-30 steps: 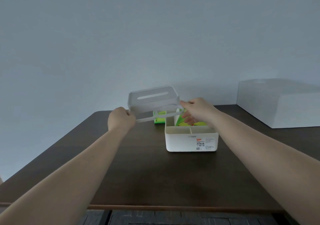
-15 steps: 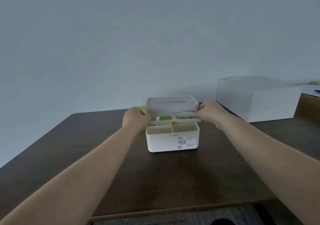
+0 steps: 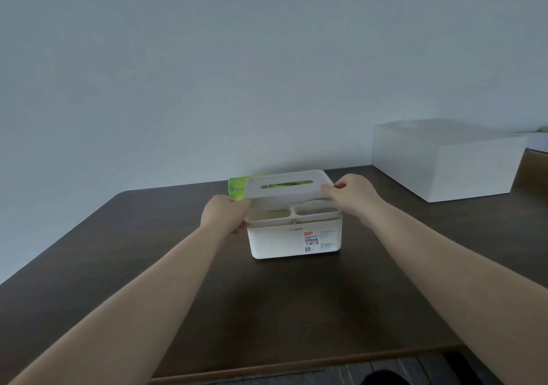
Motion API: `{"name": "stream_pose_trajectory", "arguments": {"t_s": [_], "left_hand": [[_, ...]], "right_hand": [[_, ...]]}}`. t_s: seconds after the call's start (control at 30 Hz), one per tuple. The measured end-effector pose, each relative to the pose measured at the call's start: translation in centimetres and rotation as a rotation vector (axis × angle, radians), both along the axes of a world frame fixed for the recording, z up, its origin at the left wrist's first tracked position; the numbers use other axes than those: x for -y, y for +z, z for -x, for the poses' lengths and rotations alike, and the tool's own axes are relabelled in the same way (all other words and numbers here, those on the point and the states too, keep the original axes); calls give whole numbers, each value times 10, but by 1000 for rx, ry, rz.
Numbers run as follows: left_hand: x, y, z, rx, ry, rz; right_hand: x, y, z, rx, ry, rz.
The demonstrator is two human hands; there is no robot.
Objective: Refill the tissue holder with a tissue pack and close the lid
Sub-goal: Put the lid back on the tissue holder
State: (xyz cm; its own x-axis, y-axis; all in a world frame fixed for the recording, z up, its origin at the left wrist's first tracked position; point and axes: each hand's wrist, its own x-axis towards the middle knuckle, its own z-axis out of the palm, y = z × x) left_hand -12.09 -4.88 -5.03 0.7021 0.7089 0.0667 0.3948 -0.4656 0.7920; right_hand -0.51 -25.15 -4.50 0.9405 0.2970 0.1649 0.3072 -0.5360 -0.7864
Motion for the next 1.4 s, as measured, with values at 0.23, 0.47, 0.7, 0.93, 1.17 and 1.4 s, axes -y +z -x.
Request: {"name": "stream_pose_trajectory", "arguments": {"t_s": [0.23, 0.47, 0.7, 0.93, 1.17, 1.4], "left_hand": [[-5, -7, -13, -9, 37, -138], [-12, -13, -23, 14, 78, -25], [-7, -14, -30, 130, 55, 235], [5, -17, -32, 114, -183, 9], [-2, -21, -41, -31, -282, -242], [-19, -16, -52, -226, -279, -554]], "right_hand": [[-2, -8, -11, 59, -120, 38], [-8, -11, -22, 60, -84, -25], [-15, -13, -29, 96, -86, 57], [-19, -24, -28, -7, 49, -49], [-30, -30, -31, 126, 38, 70], [-33, -30, -43, 230, 109, 304]]}}
